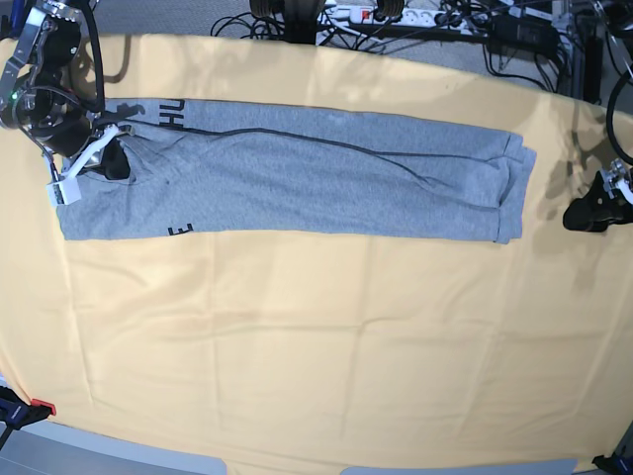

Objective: Layout the t-shirt on the table in an organized manner, then fold the t-shirt properly
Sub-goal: 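Grasp the shirt end near the left gripper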

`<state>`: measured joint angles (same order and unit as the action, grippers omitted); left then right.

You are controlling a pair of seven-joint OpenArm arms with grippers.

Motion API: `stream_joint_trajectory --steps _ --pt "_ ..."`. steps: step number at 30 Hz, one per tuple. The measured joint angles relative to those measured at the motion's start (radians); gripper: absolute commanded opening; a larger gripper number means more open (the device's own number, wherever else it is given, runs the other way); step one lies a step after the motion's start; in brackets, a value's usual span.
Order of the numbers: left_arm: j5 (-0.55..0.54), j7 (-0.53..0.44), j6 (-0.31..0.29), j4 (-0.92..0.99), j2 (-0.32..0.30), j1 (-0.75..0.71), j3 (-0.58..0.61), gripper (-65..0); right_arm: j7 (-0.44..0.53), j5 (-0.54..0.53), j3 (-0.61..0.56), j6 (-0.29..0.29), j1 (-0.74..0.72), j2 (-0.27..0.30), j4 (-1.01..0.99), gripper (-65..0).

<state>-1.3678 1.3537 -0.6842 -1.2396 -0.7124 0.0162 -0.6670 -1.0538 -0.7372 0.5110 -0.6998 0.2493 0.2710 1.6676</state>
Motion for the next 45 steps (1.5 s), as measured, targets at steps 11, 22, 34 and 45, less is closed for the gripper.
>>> stream_joint_trajectory --steps 11,22,34,45 --pt "0.066 -0.06 0.001 0.001 0.135 -0.084 0.056 -24.2 0.0 -0.006 0.0 0.0 0.003 0.0 0.0 -65.0" --pt "0.179 -0.232 0.002 0.009 0.217 -0.071 0.093 -24.2 -0.027 -0.023 0.0 0.003 0.003 0.0 0.0 -65.0" --pt "0.217 -0.239 0.04 0.011 0.22 -0.068 0.096 -24.2 -0.031 -0.042 0.0 0.003 0.003 0.0 0.0 -65.0" --pt "0.127 -0.224 0.052 0.006 0.215 -0.05 0.351 -24.3 -0.035 -0.06 0.0 0.003 0.002 0.0 -0.001 -65.0"
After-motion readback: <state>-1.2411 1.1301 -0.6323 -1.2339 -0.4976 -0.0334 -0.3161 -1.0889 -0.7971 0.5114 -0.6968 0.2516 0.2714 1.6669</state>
